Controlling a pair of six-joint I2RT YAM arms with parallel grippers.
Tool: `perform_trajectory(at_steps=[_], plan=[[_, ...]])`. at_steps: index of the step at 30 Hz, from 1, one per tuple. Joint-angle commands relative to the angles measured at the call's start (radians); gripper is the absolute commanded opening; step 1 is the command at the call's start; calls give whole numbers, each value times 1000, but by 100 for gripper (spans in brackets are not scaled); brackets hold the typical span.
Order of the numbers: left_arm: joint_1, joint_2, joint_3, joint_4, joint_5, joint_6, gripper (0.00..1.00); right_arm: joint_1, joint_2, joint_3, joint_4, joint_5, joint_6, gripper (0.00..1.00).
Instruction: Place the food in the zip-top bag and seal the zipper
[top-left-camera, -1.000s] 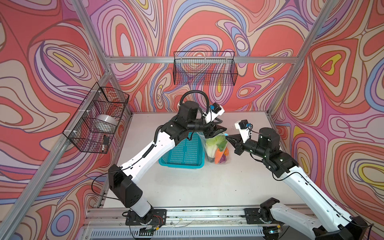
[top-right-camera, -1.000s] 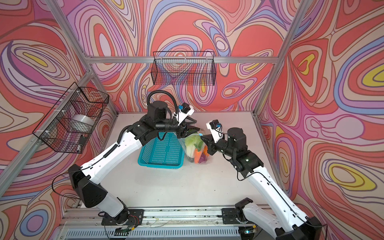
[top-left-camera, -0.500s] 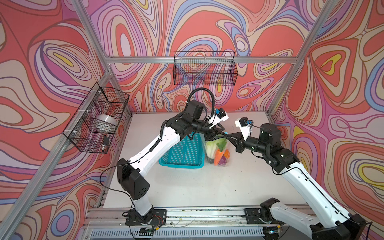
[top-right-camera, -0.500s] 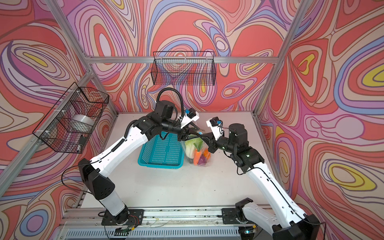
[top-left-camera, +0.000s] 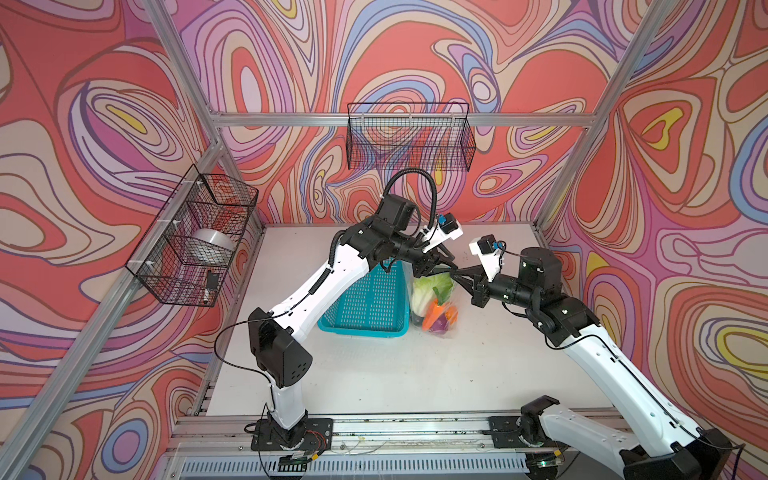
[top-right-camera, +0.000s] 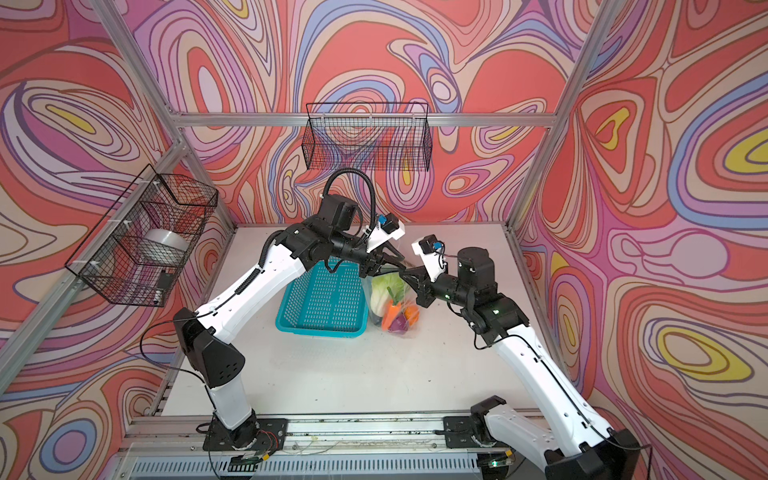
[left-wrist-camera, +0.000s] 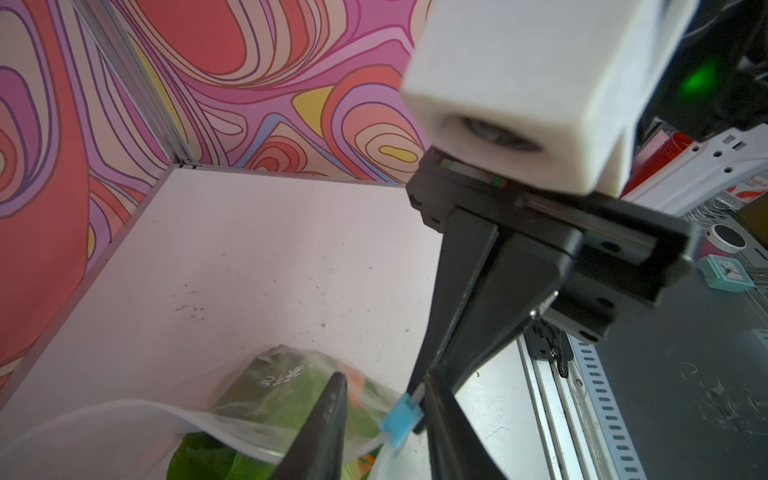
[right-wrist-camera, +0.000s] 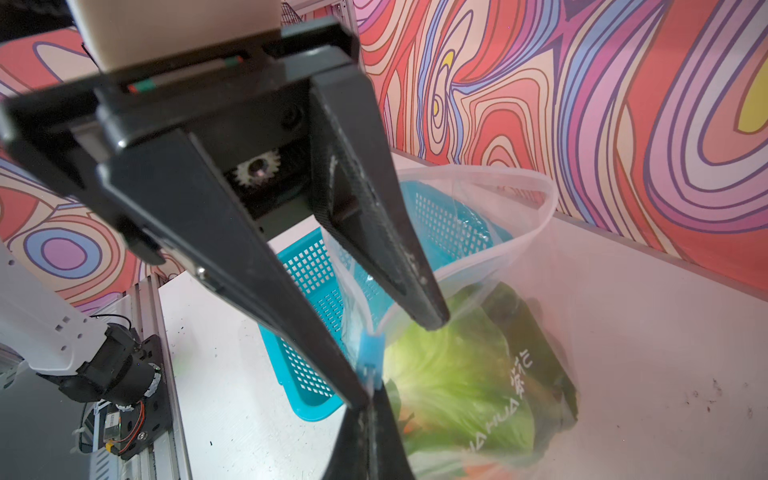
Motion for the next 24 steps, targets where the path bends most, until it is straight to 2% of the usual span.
perform_trajectory(at_steps=[1, 8, 11, 20, 22, 24], plan=[[-7, -2, 2, -74, 33, 29, 32, -11, -24, 27, 25, 19, -12, 0], [-25, -5, 9, -101, 52, 21, 25, -35, -23, 46, 8, 27, -18, 0], [-39, -1, 22, -120, 38, 40, 17, -41, -26, 47, 8, 25, -19, 0], [-59, 9, 38, -94, -5, 21, 17, -42, -23, 46, 12, -7, -15, 0], [-64, 12, 43, -94, -12, 25, 12, -42, -28, 45, 13, -8, -15, 0], [-68, 15, 50, -102, -28, 35, 0, -42, -33, 43, 12, -8, -16, 0]])
